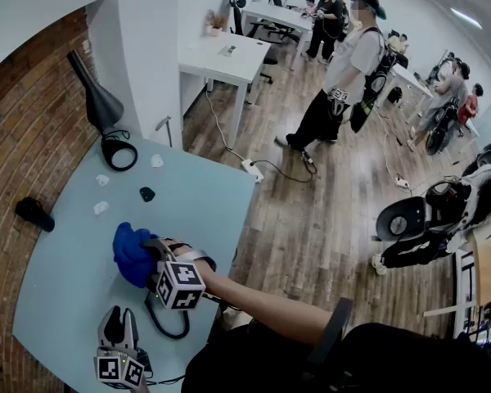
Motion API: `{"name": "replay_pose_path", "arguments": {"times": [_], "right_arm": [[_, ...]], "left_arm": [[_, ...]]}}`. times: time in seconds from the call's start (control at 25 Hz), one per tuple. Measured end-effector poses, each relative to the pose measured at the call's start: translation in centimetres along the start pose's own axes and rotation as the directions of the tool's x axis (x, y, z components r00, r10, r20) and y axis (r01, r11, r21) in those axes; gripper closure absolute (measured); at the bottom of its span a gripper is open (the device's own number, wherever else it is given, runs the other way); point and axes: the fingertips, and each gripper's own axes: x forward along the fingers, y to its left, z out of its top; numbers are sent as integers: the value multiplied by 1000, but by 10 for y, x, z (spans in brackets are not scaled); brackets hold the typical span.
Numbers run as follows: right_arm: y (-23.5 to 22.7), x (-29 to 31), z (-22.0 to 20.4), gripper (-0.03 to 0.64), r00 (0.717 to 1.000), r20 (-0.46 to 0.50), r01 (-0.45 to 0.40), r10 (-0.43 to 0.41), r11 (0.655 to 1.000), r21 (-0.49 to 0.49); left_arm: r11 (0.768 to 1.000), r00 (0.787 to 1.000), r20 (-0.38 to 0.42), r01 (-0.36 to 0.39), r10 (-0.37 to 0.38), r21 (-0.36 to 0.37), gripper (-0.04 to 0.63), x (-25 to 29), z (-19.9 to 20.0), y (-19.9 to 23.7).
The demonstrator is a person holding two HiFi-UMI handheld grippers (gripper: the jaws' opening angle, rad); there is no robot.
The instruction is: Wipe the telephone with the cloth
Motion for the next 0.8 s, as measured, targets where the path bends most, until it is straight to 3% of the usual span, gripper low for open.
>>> {"name": "replay_pose_path", "arguments": {"times": [0.16, 0.36, 0.8], "right_arm": [[-1, -17, -55, 436, 998, -52, 42, -35, 988, 152], [-1, -23, -82, 430, 997, -77, 40, -18, 954, 299], [3, 35, -80, 430, 990, -133, -24, 55, 974, 225]], "left_arm": [[1000, 1000, -11, 10, -10, 20, 451, 17, -7, 8], [999, 999, -24, -30, 31, 32, 451, 11, -9, 27], [996, 993, -67, -94, 93, -8, 451, -16, -36, 48]]}}
